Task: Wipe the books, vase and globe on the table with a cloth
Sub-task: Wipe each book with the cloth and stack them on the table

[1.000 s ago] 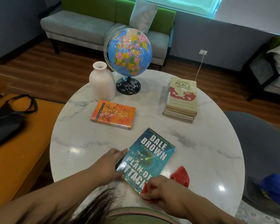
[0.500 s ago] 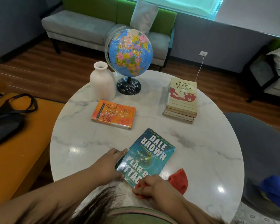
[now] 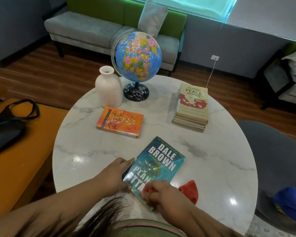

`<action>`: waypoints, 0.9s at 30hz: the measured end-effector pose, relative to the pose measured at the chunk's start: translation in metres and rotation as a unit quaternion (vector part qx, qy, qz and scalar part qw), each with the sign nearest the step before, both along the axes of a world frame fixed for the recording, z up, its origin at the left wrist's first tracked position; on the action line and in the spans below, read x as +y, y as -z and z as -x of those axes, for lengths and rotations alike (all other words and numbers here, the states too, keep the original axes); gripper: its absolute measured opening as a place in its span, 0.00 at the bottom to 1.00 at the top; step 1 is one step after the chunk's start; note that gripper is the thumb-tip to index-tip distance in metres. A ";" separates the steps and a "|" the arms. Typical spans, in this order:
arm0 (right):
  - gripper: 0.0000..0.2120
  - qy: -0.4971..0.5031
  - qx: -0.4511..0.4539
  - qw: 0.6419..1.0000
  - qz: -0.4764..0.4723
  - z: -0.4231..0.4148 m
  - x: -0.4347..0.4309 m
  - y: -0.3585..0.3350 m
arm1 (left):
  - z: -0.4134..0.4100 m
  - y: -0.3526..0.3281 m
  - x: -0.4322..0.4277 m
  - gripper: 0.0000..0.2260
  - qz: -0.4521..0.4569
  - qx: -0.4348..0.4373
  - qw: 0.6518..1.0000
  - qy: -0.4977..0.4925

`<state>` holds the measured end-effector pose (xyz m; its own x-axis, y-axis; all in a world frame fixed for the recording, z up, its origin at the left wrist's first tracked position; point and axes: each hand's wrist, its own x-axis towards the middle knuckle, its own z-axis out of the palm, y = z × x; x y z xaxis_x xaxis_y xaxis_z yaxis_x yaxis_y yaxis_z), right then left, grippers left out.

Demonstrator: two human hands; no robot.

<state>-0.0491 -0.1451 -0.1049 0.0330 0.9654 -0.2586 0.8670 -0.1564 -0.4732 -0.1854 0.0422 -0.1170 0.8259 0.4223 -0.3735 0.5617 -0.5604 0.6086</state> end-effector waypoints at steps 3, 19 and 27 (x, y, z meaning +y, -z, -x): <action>0.14 0.062 -0.003 0.998 -0.028 -0.004 0.004 0.004 | 0.000 0.000 -0.001 0.45 0.008 0.001 1.000 -0.004; 0.20 -0.073 -0.046 0.996 -0.012 0.009 0.019 0.007 | 0.003 0.002 0.009 0.36 -0.011 0.005 1.000 0.003; 0.20 -0.088 -0.071 0.994 -0.008 0.009 0.019 0.010 | 0.004 0.002 0.007 0.35 -0.016 0.001 1.000 -0.001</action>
